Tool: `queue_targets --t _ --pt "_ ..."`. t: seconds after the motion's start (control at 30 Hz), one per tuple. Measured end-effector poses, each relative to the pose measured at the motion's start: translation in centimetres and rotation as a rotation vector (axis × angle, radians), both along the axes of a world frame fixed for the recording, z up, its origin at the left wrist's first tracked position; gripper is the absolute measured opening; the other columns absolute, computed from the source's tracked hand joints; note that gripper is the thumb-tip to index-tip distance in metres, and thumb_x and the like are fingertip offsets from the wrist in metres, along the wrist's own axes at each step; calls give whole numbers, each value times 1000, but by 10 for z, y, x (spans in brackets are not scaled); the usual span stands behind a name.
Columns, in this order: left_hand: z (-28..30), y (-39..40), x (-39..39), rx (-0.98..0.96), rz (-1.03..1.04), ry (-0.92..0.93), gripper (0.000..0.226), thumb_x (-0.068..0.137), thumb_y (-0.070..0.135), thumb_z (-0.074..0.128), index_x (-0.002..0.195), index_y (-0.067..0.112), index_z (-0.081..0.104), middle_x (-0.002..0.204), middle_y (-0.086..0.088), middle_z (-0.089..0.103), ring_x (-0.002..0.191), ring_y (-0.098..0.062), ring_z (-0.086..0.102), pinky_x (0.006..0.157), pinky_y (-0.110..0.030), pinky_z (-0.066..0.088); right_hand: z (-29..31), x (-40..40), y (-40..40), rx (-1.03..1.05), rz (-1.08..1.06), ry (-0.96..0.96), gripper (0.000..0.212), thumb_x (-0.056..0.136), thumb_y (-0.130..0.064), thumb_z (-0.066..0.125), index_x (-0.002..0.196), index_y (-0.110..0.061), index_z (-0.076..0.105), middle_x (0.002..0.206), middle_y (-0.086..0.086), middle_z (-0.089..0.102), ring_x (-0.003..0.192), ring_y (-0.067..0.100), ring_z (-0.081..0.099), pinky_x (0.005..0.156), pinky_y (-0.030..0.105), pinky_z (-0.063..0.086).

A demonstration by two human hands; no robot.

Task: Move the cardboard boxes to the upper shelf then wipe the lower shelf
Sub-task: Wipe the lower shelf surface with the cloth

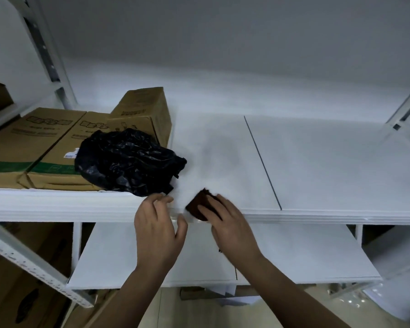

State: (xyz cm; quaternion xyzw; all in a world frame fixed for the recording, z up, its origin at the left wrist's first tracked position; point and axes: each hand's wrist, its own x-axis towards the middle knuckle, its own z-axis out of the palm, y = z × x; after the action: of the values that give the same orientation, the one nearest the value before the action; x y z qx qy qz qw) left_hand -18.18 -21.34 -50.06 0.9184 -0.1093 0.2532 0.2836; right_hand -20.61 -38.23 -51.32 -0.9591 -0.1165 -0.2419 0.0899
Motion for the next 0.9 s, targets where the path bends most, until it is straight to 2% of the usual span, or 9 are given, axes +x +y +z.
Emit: queue_targets --t 0.2,0.43,0.47,0.53,0.57,0.6,0.7,0.8,0.9 --pt "0 -18 -3 -25 23 -17 36 80 29 39 102 7 57 106 -11 53 97 -30 52 78 -39 41 3 -14 -21 41 -132 7 58 67 13 71 121 -8 66 129 15 61 122 36 55 99 49 47" --pt "-1 -29 -1 -15 4 -4 38 79 27 40 102 3 58 109 -13 54 101 -32 54 81 -42 43 13 10 20 3 87 112 50 88 -11 50 138 -15 51 145 7 46 136 29 41 115 40 29" --pt "-1 -31 0 -13 -6 -6 37 79 27 40 102 3 57 108 -13 54 101 -32 53 80 -42 43 14 6 11 -4 85 116 55 80 -9 61 134 -13 55 142 10 50 132 32 46 113 42 34" --pt "-1 -37 0 -7 -23 11 38 78 27 40 104 4 57 109 -13 53 102 -32 52 81 -42 42 15 -6 -17 1 -2 144 83 44 -3 85 124 -8 63 131 15 59 121 36 56 103 46 45" --pt "-1 -38 0 -4 -28 22 39 78 28 40 104 5 57 109 -13 52 102 -32 51 81 -42 42 13 -12 -35 22 -63 158 93 32 -1 88 122 -6 64 129 17 60 119 38 57 100 47 47" --pt "0 -42 0 -1 -41 30 39 78 29 40 105 5 57 109 -12 52 102 -31 51 82 -42 41 12 -20 -55 62 -136 162 93 32 1 88 122 -5 64 129 18 60 119 39 57 99 49 47" --pt "0 -51 -4 15 -73 41 40 79 30 39 106 6 57 109 -11 52 103 -29 50 83 -41 42 8 -35 -96 192 -348 105 55 72 8 72 125 -3 62 133 19 56 125 41 51 103 50 43" --pt "0 -57 -4 8 -81 51 41 78 30 39 106 6 57 109 -12 52 102 -30 51 83 -42 42 5 -27 -83 183 -395 55 48 77 9 64 124 -2 62 134 20 55 127 42 48 105 52 41" --pt "1 -66 -4 19 -95 62 41 78 30 38 106 6 57 109 -12 52 103 -30 50 84 -42 41 4 -13 -52 132 -229 95 52 83 3 56 133 -8 56 141 15 49 136 35 39 112 45 33"
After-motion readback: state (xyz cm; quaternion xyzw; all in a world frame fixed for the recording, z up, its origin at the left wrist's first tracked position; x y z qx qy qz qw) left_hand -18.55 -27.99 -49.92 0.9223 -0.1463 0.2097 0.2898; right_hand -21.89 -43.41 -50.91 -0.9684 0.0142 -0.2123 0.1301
